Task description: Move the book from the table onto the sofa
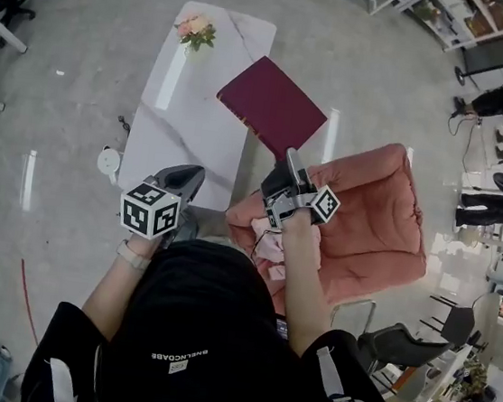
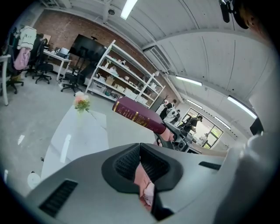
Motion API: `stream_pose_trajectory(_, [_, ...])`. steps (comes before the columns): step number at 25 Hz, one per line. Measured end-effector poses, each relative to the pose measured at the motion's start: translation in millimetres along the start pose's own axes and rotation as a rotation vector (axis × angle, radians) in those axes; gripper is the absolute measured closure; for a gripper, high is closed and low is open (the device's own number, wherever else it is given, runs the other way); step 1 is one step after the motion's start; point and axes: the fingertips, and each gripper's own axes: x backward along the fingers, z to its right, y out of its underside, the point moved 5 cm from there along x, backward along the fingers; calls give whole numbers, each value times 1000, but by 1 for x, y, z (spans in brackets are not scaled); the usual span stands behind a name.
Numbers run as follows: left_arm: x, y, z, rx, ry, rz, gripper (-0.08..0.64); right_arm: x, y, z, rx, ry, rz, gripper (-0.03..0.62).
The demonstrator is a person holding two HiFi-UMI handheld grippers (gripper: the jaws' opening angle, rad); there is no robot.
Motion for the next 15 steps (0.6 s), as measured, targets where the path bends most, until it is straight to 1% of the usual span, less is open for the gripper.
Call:
stream_pose_trajectory(4, [-15, 7, 38, -43, 40, -31, 545, 42, -10, -19, -1, -25, 41, 347])
stream_pose_trajectory(8, [-25, 15, 64, -83, 81, -70, 545, 84, -15, -30, 18, -41, 103, 347])
stream_pose_trajectory(15, [-50, 42, 110, -127, 132, -123, 545, 160, -31, -38, 35, -59, 200, 347])
